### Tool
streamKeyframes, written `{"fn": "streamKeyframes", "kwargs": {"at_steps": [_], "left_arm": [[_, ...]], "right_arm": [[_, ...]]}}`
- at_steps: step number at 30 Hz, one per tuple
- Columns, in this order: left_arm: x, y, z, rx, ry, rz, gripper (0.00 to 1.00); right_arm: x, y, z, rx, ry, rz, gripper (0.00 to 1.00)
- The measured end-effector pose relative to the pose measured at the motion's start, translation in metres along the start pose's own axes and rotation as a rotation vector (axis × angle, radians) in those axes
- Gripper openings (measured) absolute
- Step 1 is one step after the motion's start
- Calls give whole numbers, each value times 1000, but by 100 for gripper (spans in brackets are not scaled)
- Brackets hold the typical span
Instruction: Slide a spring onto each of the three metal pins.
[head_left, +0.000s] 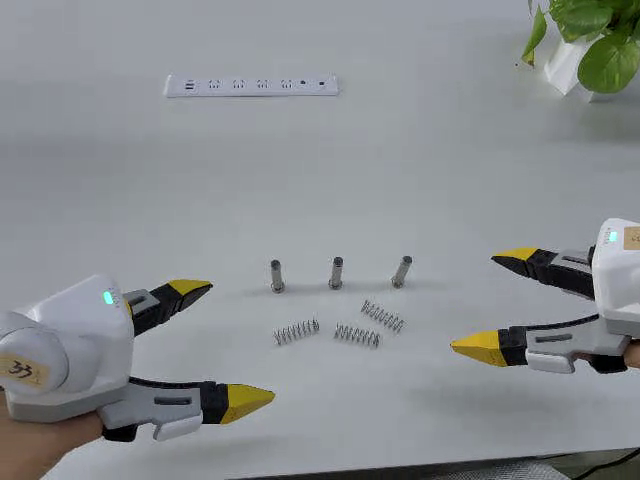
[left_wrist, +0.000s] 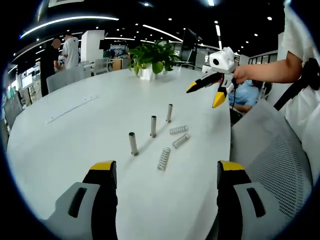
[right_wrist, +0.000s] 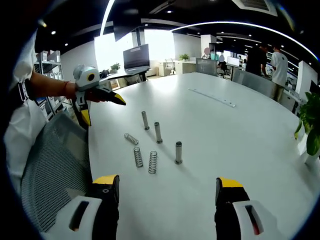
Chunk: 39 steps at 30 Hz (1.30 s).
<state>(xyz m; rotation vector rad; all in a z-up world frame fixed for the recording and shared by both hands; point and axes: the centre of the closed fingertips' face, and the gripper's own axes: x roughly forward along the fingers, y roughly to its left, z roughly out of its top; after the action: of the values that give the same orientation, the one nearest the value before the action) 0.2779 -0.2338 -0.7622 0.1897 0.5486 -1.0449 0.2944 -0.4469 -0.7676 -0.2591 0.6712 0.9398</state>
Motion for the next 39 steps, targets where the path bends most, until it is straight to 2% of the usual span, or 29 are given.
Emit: {"fn": "streamKeyframes", "kwargs": {"at_steps": [6, 8, 10, 12, 16, 18, 23, 24, 33, 39], "left_arm": [[9, 0, -2, 3, 33, 3, 72], [13, 1, -5, 7, 63, 10, 66], [18, 1, -6, 13, 75, 5, 62], [23, 3, -11, -8, 119, 5, 57], [31, 3, -12, 29, 150, -6, 47], [36, 4, -13, 36, 175, -15, 42], [48, 7, -22, 111, 252, -27, 32], [51, 7, -26, 127, 278, -36, 31], [67, 9, -42, 147, 372, -48, 22], [73, 10, -45, 140, 399, -41, 18]], "right_arm": [[-1, 1, -5, 10, -8, 6, 81], [-2, 1, -6, 8, -12, 5, 80], [-2, 2, -6, 13, -21, 4, 80], [-2, 2, -6, 15, -26, 3, 80], [-3, 0, -6, 20, -33, -2, 79], [-4, -1, -7, 22, -34, -4, 79], [-6, -3, -6, 28, -45, -10, 79], [-6, -3, -6, 29, -44, -13, 79], [-9, -4, -8, 39, -50, -22, 78], [-9, -5, -11, 49, -52, -27, 78]]}}
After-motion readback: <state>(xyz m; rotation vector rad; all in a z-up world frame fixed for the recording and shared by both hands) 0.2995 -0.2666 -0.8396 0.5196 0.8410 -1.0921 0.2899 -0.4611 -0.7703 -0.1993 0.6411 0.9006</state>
